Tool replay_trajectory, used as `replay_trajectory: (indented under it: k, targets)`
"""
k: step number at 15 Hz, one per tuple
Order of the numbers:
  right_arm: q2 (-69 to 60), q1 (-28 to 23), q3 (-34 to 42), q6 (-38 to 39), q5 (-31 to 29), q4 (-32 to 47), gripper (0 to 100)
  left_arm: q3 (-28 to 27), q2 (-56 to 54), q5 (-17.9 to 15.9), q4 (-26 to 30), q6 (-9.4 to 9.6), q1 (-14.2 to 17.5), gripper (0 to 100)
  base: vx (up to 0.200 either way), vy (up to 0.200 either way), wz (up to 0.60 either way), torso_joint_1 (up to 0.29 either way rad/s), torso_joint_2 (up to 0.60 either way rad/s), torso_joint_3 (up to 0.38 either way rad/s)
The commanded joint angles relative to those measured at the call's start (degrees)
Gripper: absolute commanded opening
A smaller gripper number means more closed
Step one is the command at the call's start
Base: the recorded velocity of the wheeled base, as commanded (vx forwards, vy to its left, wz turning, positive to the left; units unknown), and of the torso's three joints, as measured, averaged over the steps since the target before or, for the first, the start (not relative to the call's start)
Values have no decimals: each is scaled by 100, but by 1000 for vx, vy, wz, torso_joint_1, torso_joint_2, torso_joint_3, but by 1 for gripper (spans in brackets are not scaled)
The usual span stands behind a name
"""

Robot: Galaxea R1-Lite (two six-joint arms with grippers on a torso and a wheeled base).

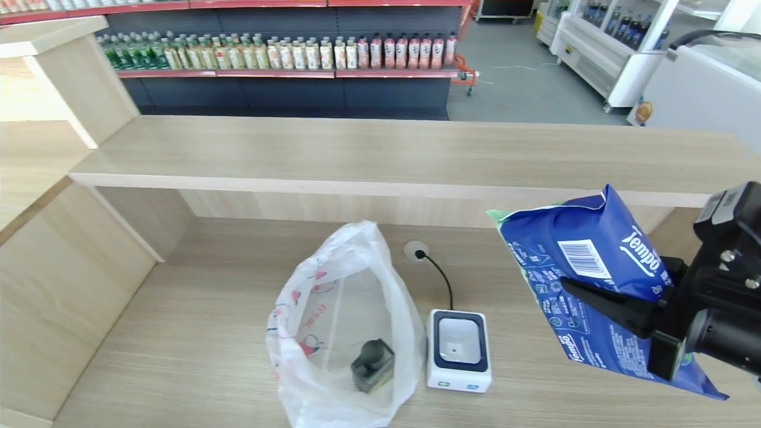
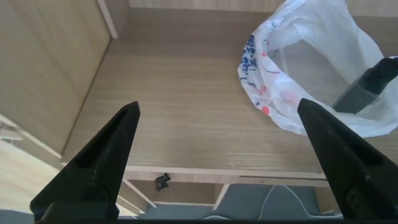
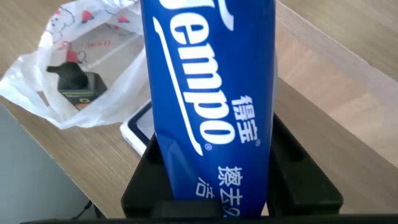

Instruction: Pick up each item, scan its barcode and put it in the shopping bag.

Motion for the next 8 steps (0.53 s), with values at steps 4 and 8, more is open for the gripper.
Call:
replay_trajectory:
  k: [4, 8]
  targets:
    - [385, -124, 155, 135, -6, -228, 0, 1, -2, -1, 0, -2, 0, 100, 0, 0, 300, 4, 0, -1]
    - [1282, -590, 330, 144, 2, -1036, 0, 1, -2, -1, 0, -2, 0, 100, 0, 0, 0, 0, 0, 0]
